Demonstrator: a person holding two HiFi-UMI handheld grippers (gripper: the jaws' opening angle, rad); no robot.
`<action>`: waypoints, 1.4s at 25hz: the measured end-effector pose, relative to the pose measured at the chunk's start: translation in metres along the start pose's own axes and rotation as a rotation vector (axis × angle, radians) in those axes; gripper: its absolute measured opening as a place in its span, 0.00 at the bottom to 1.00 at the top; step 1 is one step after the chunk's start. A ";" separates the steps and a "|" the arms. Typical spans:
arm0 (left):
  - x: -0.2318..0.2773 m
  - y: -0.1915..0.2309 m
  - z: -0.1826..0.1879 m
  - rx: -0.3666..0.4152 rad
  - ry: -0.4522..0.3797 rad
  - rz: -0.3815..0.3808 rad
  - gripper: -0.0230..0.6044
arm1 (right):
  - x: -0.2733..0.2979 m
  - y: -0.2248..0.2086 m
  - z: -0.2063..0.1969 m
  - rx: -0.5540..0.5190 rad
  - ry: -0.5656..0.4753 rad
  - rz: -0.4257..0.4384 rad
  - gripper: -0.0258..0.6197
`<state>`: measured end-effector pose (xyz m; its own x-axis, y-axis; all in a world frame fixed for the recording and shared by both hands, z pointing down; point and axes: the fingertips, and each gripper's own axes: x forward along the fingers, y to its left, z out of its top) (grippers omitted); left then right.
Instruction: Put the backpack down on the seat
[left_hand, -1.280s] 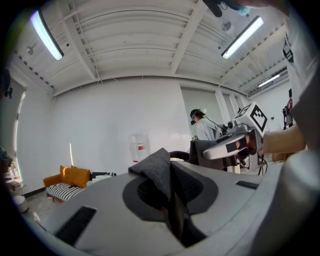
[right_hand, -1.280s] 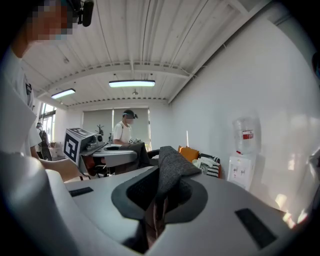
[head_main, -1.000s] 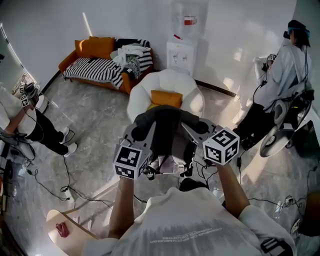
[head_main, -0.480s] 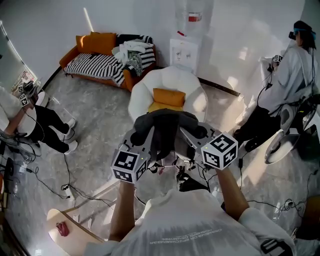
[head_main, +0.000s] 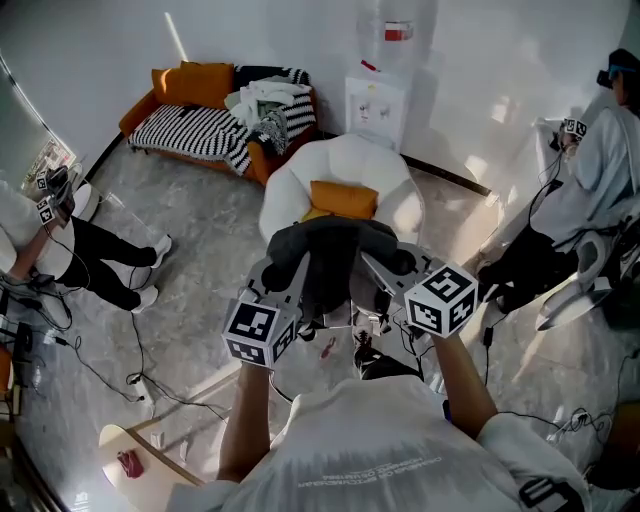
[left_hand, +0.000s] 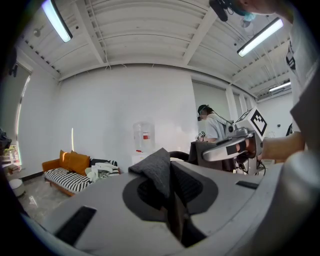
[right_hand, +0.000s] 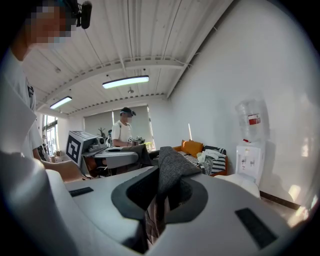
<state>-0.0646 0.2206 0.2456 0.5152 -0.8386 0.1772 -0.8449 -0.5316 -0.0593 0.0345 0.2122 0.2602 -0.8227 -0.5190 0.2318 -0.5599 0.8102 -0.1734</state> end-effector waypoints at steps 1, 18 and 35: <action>0.006 0.003 0.001 -0.001 0.002 0.001 0.13 | 0.004 -0.006 0.002 0.003 0.001 0.002 0.09; 0.103 0.057 0.009 -0.055 0.051 0.030 0.13 | 0.058 -0.099 0.023 0.039 0.067 0.055 0.09; 0.200 0.115 0.023 -0.068 0.072 0.119 0.13 | 0.118 -0.195 0.054 0.070 0.060 0.142 0.09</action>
<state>-0.0552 -0.0113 0.2518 0.4013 -0.8831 0.2429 -0.9084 -0.4176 -0.0176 0.0416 -0.0214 0.2694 -0.8879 -0.3821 0.2562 -0.4458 0.8519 -0.2746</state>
